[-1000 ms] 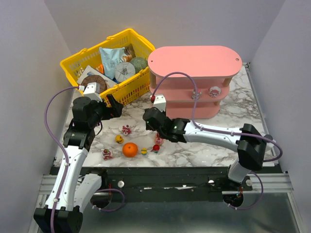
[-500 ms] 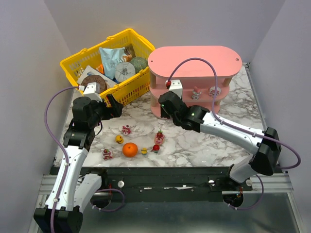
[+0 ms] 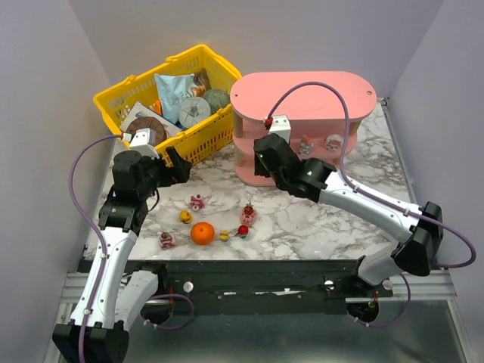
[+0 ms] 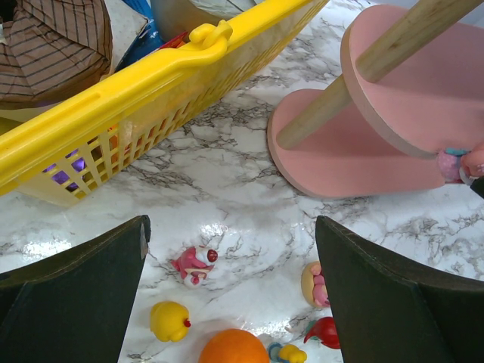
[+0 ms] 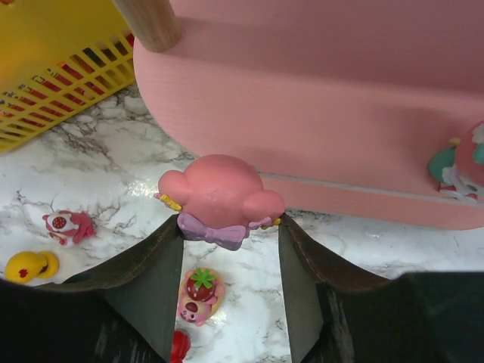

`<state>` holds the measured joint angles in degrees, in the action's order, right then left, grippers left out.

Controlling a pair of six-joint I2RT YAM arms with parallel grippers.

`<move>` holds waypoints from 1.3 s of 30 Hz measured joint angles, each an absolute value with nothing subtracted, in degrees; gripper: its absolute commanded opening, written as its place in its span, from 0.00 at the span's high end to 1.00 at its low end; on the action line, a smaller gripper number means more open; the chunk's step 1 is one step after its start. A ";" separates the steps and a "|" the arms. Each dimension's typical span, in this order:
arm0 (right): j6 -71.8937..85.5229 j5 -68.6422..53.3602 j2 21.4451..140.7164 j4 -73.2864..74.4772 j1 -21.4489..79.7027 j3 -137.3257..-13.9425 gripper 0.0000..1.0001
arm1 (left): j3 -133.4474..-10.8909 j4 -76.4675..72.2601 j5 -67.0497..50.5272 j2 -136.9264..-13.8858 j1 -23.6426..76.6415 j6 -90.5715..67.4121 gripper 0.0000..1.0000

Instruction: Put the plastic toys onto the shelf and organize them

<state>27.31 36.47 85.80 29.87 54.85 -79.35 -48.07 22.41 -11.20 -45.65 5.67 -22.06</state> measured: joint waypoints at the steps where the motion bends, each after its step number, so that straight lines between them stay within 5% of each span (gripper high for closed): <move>1: 27.14 36.49 85.80 29.89 54.63 -79.55 0.69 | -48.07 22.44 -11.20 -45.65 5.67 -22.09 0.01; 30: 23.92 34.85 92.36 30.06 50.50 -86.35 0.60 | -48.07 22.44 -11.18 -45.65 5.67 -22.06 0.01; 39: 23.92 34.83 93.12 30.06 50.17 -87.18 0.42 | -48.07 22.46 -11.18 -45.65 5.67 -22.04 0.01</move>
<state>23.92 34.83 93.12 30.06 50.17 -87.18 -48.07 22.46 -11.18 -45.65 5.67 -22.04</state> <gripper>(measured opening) 0.560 0.988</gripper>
